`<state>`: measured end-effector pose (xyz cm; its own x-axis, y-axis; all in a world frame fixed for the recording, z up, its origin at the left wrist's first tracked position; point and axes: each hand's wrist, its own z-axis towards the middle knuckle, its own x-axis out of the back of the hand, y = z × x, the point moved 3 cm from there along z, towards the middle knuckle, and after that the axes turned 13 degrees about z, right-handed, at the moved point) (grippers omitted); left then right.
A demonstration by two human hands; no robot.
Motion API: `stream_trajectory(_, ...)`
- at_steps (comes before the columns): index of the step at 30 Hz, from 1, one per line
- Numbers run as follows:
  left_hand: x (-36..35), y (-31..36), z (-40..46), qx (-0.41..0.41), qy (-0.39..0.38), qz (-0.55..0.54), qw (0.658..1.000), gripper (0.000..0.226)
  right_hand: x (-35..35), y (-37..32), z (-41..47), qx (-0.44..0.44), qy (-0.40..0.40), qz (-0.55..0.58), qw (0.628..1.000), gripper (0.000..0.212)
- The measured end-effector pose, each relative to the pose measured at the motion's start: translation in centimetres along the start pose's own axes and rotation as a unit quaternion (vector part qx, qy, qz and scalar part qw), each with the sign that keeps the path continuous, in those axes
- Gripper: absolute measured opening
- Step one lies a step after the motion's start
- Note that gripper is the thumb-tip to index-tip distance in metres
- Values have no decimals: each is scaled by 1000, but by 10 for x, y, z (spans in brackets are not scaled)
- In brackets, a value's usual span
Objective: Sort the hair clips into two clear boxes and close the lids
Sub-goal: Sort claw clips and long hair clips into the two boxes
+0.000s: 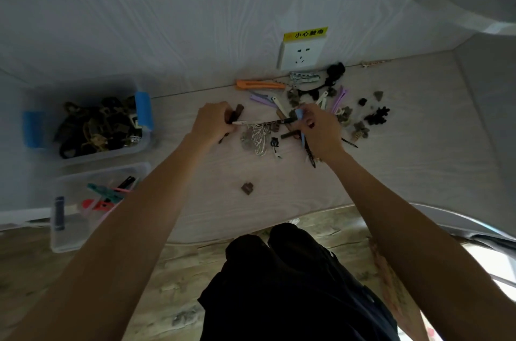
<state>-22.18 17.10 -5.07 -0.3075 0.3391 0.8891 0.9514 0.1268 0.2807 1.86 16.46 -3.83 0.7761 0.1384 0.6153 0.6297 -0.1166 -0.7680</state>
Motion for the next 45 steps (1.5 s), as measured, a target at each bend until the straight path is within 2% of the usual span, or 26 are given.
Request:
stream_trajectory(3,1,-7,-5,-5,3,-23,1000,31,8,-9,3,83,-3,29,996,26)
stream_trajectory(5,0,-10,-7,-14,-2,-14,1000,32,3,-11,5,144,-59,-30,987,27)
stream_trajectory(8,1,-14,-8,-18,-9,5,1000,36,-11,-7,2,185,-135,-158,961,31)
stream_trajectory(10,1,-17,-8,-23,-8,13,1000,37,-20,-4,0,178,-162,-228,944,32)
stream_trajectory(13,3,-20,-11,-33,-13,-3,999,38,-27,-3,3,156,-172,-265,936,28)
stream_trajectory(17,2,-25,-16,-74,-36,-48,995,29,-22,-4,6,141,-161,-196,957,28)
stream_trajectory(20,2,-28,-19,-80,-16,-96,992,27,-12,-15,15,109,-89,-106,984,22)
stream_trajectory(22,5,-26,-22,-82,18,-116,990,32,-13,-27,23,127,-77,-131,980,25)
stream_trajectory(25,14,-9,-22,-128,75,-81,985,43,-30,-35,30,116,-146,-237,953,40)
stream_trajectory(27,14,5,-18,-160,44,-41,985,59,-39,-32,31,92,-160,-260,948,48)
stream_trajectory(29,9,14,-15,-188,-20,-6,982,75,-42,-33,31,79,-145,-244,955,47)
stream_trajectory(31,1,12,-16,-194,-37,42,979,83,-42,-34,31,67,-149,-225,960,51)
stream_trajectory(34,-7,-1,-20,-138,31,125,982,70,-40,-31,27,58,-173,-264,947,60)
stream_trajectory(36,-10,-4,-20,-122,63,153,979,51,-42,-28,25,70,-162,-320,931,53)
stream_trajectory(38,-11,-1,-19,-142,81,169,972,39,-46,-25,26,68,-153,-347,923,43)
stream_trajectory(41,-11,6,-16,-166,67,210,961,30,-47,-23,28,55,-162,-335,926,43)
stream_trajectory(45,-17,10,-17,-143,53,240,959,23,-46,-20,30,60,-163,-313,934,48)
